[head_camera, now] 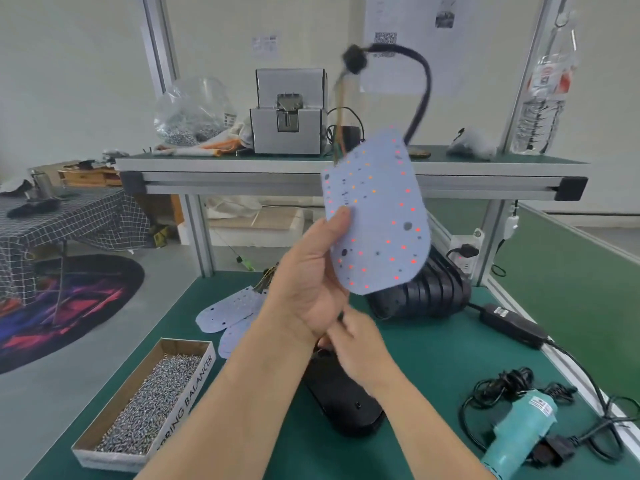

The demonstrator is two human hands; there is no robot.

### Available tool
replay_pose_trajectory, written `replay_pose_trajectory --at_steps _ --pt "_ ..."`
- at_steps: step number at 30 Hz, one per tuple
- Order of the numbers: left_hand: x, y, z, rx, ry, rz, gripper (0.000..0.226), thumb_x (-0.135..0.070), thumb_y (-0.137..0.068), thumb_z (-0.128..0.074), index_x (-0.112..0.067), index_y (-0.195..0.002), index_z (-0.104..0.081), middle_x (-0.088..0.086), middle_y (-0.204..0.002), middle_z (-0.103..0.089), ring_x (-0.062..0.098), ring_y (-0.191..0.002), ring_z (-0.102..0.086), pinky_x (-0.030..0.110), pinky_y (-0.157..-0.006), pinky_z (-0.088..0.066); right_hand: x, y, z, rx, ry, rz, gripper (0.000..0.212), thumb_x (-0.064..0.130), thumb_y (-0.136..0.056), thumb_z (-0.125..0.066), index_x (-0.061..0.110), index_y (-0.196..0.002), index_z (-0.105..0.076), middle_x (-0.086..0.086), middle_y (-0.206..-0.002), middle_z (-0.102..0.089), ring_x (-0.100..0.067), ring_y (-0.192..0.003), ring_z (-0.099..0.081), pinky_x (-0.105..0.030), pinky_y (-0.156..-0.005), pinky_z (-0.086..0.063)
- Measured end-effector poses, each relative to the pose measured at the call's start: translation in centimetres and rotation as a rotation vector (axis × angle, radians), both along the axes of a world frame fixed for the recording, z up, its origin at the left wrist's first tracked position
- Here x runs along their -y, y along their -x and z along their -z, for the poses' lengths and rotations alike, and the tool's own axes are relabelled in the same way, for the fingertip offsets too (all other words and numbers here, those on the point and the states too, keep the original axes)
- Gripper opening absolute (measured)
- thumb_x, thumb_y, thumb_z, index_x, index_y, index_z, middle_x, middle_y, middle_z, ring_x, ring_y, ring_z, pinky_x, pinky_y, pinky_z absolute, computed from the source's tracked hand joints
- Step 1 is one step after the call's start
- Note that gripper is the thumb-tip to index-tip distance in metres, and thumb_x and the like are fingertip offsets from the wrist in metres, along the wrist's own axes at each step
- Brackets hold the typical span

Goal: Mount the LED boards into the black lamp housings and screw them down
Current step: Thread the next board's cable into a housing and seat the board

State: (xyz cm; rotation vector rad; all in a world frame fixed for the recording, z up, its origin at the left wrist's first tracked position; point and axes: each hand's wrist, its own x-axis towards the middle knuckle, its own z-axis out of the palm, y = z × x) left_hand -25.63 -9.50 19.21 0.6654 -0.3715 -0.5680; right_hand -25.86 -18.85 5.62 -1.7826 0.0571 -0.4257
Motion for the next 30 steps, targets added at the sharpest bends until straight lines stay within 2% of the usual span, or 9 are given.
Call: replay_pose_trajectory --at_steps 3,5,7,10,13,18,24,28,30 --pt "-2.3 -1.5 1.4 -0.077 0.038 -0.162 0.044 -0.023 -0.086 -0.063 -0.007 -0.127 -0.060 0.011 -0.124 -0.070 0.028 -0.111 -0.069 0.043 -0.080 -0.061 3.6 -0.1 -1.3 0.144 -0.367 0.200 0.020 0.007 -0.102 -0.054 0.008 -0.087 -0.066 0.002 -0.072 -0.074 -0.009 -0.065 -0.068 -0.019 -0.066 -0.055" --pt "-3.8 -2.7 4.1 -0.190 -0.022 -0.279 0.041 -0.026 -0.093 -0.060 -0.008 -0.131 -0.060 0.008 -0.121 -0.071 0.025 -0.108 -0.070 0.040 -0.080 -0.060 6.5 0.2 -1.8 0.169 -0.446 0.249 0.015 0.003 -0.099 -0.058 0.007 -0.088 -0.068 0.000 -0.073 -0.074 -0.009 -0.067 -0.069 -0.017 -0.067 -0.056" --pt "-4.8 -3.1 7.9 -0.337 -0.057 -0.321 0.036 -0.024 -0.099 -0.056 -0.008 -0.131 -0.060 0.005 -0.111 -0.075 0.019 -0.095 -0.074 0.039 -0.085 -0.056 8.7 0.4 -1.6 0.155 -0.422 0.275 0.013 -0.002 -0.096 -0.062 0.007 -0.088 -0.068 0.001 -0.072 -0.074 -0.009 -0.067 -0.070 -0.016 -0.066 -0.056" --pt "-4.8 -2.3 14.0 -0.503 -0.202 -0.372 0.038 -0.019 -0.099 -0.056 -0.010 -0.136 -0.056 0.008 -0.131 -0.065 0.022 -0.119 -0.062 0.039 -0.110 -0.041 10.0 0.4 -0.3 0.110 -0.343 0.346 0.011 0.001 -0.095 -0.065 0.008 -0.090 -0.071 0.000 -0.071 -0.075 -0.009 -0.066 -0.071 -0.017 -0.068 -0.058" --pt "-4.1 -1.2 17.7 -0.577 -0.327 -0.381 0.037 -0.018 -0.099 -0.057 -0.013 -0.135 -0.055 0.009 -0.137 -0.059 0.023 -0.132 -0.051 0.037 -0.119 -0.028 9.8 -0.3 1.1 0.080 -0.327 0.367 0.008 0.006 -0.096 -0.066 0.010 -0.094 -0.073 -0.002 -0.073 -0.076 -0.011 -0.069 -0.072 -0.019 -0.070 -0.058" --pt "-3.0 -1.5 19.0 -0.584 -0.346 -0.358 0.010 -0.014 -0.098 -0.058 -0.012 -0.107 -0.062 0.014 -0.117 -0.065 0.029 -0.111 -0.060 0.040 -0.107 -0.041 8.1 -1.4 3.3 0.055 -0.342 0.349 0.009 0.008 -0.097 -0.065 0.010 -0.093 -0.072 -0.001 -0.074 -0.076 -0.014 -0.072 -0.074 -0.020 -0.070 -0.058" --pt "-2.6 -2.1 19.4 -0.577 -0.380 -0.243 0.015 -0.016 -0.100 -0.057 -0.006 -0.110 -0.062 0.025 -0.113 -0.067 0.037 -0.106 -0.064 0.049 -0.104 -0.045 7.3 -1.4 4.6 -0.003 -0.244 0.332 0.011 0.003 -0.097 -0.063 0.007 -0.097 -0.074 -0.003 -0.075 -0.077 -0.017 -0.077 -0.076 -0.025 -0.077 -0.059" --pt "-3.0 -2.8 20.0 -0.539 -0.413 -0.259 0.020 -0.015 -0.099 -0.056 -0.002 -0.113 -0.061 0.024 -0.103 -0.069 0.038 -0.096 -0.064 0.050 -0.094 -0.049 7.3 -0.5 2.9 -0.014 -0.015 0.297 0.017 0.011 -0.097 -0.065 0.022 -0.086 -0.073 0.003 -0.074 -0.077 -0.009 -0.075 -0.075 -0.029 -0.083 -0.060" --pt "-3.4 -3.1 19.9 -0.488 -0.393 -0.263 0.020 -0.014 -0.099 -0.055 -0.002 -0.112 -0.063 0.021 -0.092 -0.074 0.037 -0.090 -0.066 0.049 -0.083 -0.052 7.3 0.0 1.3 0.020 0.138 0.286 0.015 0.011 -0.096 -0.066 0.020 -0.088 -0.075 0.001 -0.073 -0.076 -0.006 -0.073 -0.074 -0.028 -0.082 -0.058"
